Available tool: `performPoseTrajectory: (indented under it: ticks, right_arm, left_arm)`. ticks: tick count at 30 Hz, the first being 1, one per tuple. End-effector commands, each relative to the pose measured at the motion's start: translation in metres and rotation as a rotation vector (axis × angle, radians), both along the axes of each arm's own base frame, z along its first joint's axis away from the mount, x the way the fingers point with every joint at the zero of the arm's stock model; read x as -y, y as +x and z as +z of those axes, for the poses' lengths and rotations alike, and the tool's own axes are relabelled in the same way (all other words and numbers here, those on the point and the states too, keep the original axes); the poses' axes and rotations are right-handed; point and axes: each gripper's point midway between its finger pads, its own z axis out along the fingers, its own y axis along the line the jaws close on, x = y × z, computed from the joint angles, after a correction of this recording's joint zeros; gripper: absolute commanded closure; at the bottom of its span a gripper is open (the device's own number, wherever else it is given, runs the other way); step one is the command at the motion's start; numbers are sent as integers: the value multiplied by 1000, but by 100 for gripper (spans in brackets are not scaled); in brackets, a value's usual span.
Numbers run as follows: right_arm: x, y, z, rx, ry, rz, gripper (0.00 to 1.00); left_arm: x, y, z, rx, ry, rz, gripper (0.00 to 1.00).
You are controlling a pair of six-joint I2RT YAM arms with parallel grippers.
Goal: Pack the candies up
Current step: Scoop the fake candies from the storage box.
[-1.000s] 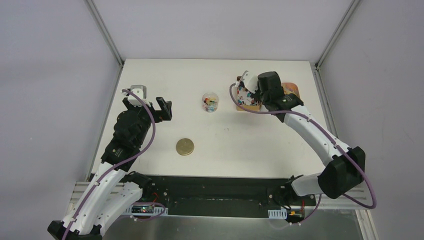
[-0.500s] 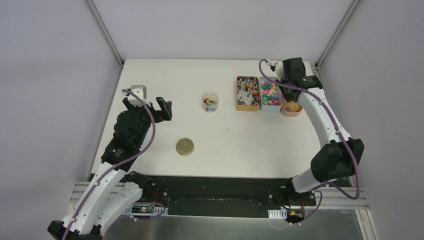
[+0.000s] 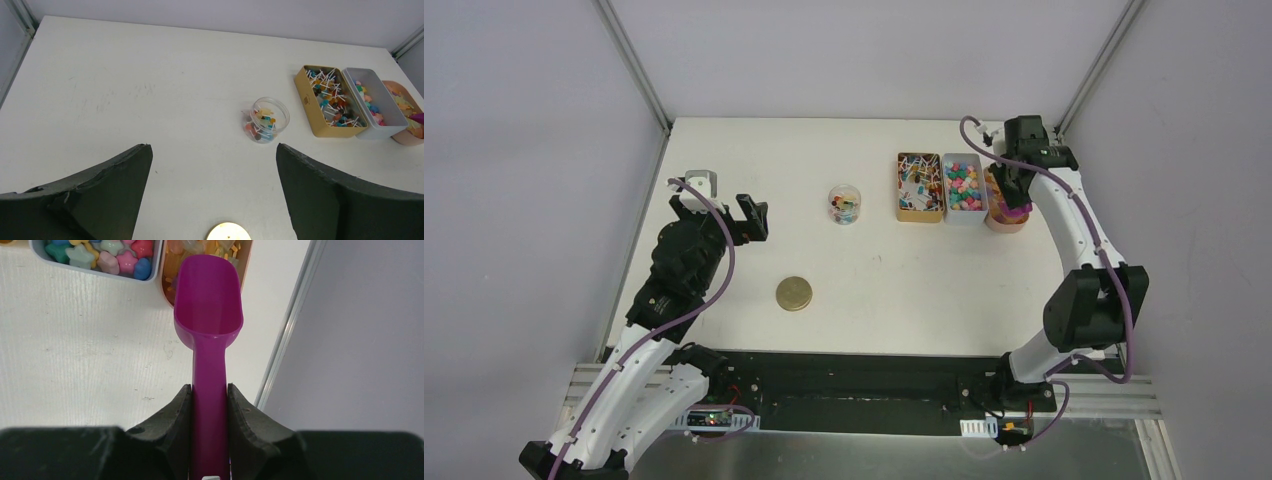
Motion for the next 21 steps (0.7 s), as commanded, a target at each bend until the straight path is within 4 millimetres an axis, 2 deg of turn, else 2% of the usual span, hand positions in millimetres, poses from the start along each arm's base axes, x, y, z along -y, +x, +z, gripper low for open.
performPoseTrajectory:
  ticks: [1, 12, 21]
  right_arm:
    - [0, 6, 4, 21, 31, -19, 100]
    - [1, 18, -38, 29, 50, -32, 100]
    - [4, 24, -54, 100, 72, -46, 100]
  left_arm:
    - [-1, -1, 5, 21, 10, -4, 1]
    - [-2, -1, 5, 21, 11, -2, 1]
    - [-2, -1, 5, 23, 10, -2, 1]
